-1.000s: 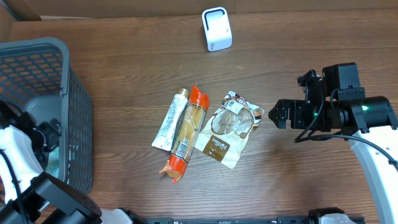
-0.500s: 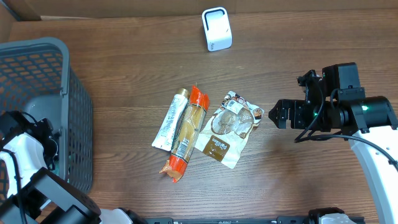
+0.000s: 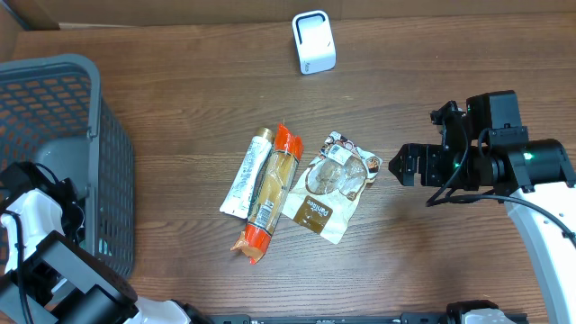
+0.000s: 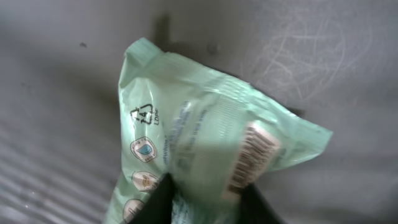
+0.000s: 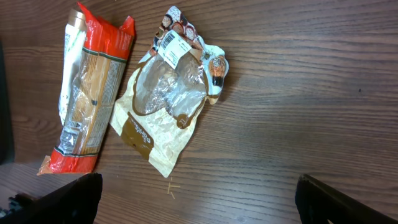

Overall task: Scan the item barcode
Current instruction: 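Grasp the mint-green packet with the left gripper and lift it out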

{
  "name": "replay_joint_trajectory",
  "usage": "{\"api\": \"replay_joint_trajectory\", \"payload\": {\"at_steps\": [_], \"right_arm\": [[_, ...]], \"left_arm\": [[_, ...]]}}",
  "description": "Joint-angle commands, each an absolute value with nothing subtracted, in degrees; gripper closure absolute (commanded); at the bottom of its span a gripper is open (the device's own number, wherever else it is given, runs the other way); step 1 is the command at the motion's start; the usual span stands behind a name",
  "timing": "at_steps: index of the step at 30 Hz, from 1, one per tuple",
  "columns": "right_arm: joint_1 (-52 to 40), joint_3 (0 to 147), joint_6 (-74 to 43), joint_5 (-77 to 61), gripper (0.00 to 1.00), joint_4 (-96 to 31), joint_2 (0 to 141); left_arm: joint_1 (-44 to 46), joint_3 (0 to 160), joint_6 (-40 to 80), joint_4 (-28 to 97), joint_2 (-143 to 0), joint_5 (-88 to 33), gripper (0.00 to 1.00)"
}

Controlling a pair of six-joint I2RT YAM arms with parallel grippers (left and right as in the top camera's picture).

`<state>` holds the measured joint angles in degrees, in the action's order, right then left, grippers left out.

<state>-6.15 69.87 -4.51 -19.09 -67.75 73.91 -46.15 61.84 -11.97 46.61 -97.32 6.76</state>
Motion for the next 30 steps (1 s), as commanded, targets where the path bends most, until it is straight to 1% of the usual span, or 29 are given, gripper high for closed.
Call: {"api": "replay_joint_trajectory", "payload": {"at_steps": [1, 6, 11, 15, 20, 30], "right_arm": [[-6.52, 71.22, -4.67, -19.09, 0.00, -67.55, 74.02], [-6.52, 71.22, -4.67, -19.09, 0.00, -67.55, 74.02], [-6.52, 71.22, -4.67, -19.09, 0.00, -67.55, 74.02], [-6.52, 71.22, -4.67, -19.09, 0.00, -67.55, 74.02], [-6.52, 71.22, -4.67, -19.09, 0.00, -67.57, 74.02], [-6.52, 71.22, -4.67, -19.09, 0.00, -67.55, 74.02]], "left_arm": [[-46.11, 60.93, -11.07, 46.44, -99.44, 6.20, 0.96], [-46.11, 61.98, -9.98, 46.98, -99.44, 6.20, 0.96], [-46.11, 67.26, -8.01, 50.74, -99.35, 6.20, 0.96], [-46.00, 74.78, -5.50, 56.25, -99.29, 6.07, 0.96], [-45.12, 84.49, -5.52, 60.93, -99.24, 2.33, 0.96], [-40.95, 104.42, -5.41, 69.17, -99.20, -0.05, 0.96]]}}
